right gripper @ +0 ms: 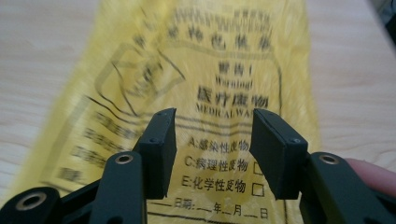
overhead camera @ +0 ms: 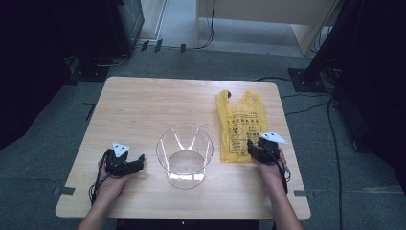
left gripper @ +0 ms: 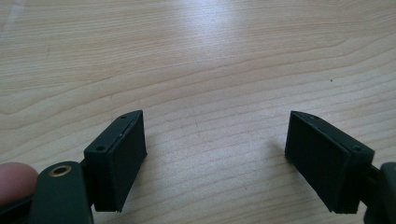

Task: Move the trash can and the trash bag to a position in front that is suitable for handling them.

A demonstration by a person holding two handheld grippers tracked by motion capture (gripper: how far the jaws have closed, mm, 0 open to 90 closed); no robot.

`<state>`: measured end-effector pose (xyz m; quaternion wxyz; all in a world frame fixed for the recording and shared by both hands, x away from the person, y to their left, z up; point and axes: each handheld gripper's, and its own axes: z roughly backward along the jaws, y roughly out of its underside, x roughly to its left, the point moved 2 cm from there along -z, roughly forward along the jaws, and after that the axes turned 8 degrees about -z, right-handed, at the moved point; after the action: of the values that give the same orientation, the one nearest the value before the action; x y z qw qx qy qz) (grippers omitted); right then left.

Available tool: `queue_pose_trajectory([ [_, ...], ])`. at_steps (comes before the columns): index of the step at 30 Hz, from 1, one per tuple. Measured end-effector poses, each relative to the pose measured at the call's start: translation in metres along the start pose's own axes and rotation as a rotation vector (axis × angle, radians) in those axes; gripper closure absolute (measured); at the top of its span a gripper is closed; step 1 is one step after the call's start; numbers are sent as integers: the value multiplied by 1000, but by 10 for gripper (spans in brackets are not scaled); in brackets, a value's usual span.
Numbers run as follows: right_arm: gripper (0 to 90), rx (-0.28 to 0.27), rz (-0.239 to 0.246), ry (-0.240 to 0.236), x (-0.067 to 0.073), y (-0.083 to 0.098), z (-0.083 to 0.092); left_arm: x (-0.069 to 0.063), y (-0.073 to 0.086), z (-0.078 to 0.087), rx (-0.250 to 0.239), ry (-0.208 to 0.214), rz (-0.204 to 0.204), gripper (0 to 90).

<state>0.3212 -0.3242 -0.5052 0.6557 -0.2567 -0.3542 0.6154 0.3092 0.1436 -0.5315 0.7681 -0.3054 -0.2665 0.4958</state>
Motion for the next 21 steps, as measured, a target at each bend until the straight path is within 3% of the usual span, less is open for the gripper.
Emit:
queue_pose_trajectory([
  [3, 519, 55, 17, 24, -2, 10, -14, 0, 0, 0, 0, 0, 0, 200],
  [6, 524, 69, 24, 18, -2, 14, -14, 0, 0, 0, 0, 0, 0, 200],
  [10, 520, 93, 78, 15, -5, 26, -5, 0, 0, 0, 0, 0, 0, 200],
  [16, 523, 74, 84, -49, -14, 55, 27, 0, 1, 0, -4, 3, 2, 201],
  [17, 518, 95, 93, -60, -16, 65, 43, 0, 1, 1, -5, 4, 3, 201],
  [20, 494, 114, 112, -75, -17, 71, 54, 0, 1, 1, -2, 4, -3, 201],
  [21, 488, 96, 106, -85, -17, 72, 66, 0, 1, 1, -2, 4, -3, 201],
])
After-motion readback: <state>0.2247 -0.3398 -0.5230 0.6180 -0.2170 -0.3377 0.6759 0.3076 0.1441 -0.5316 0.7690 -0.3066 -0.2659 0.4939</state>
